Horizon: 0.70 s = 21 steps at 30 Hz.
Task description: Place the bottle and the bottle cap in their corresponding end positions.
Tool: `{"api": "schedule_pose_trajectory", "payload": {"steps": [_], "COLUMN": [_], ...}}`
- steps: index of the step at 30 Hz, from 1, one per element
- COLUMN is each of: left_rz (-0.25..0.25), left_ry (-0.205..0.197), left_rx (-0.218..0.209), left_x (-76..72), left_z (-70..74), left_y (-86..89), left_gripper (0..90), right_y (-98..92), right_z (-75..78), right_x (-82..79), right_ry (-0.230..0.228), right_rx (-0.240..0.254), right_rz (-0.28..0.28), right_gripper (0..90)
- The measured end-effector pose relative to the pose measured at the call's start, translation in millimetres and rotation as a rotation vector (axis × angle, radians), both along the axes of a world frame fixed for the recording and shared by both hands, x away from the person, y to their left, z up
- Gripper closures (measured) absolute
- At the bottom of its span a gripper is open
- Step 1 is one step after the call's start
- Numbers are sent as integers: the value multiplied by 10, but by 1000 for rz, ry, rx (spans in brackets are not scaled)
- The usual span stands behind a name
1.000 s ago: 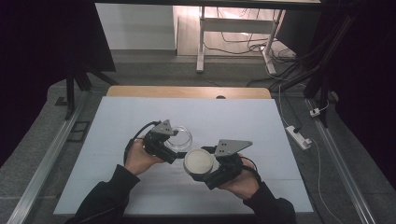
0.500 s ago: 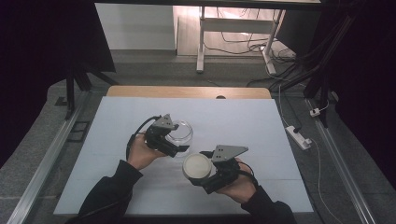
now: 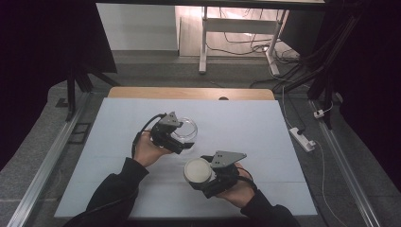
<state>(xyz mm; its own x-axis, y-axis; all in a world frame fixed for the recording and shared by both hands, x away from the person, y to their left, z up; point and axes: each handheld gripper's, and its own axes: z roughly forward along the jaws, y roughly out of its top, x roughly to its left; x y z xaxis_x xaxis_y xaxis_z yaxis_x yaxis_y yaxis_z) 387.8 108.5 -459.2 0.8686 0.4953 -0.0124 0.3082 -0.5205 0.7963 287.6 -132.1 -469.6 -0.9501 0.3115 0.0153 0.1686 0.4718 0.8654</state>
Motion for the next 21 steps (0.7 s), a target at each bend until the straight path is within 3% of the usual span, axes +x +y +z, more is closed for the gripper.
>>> {"api": "schedule_pose_trajectory", "payload": {"steps": [7,21], "left_rz": [5,6], "left_ry": [-12,-18], "left_rx": [-12,5], "left_x": [78,233], "left_z": [-12,-80], "left_y": [-36,-143], "left_gripper": [69,69], "right_y": [21,113], "right_z": [-104,-269], "right_x": [31,99], "right_ry": [-2,-8], "right_rx": [-10,-30], "right_rz": [-15,-24], "right_gripper": [71,71]}}
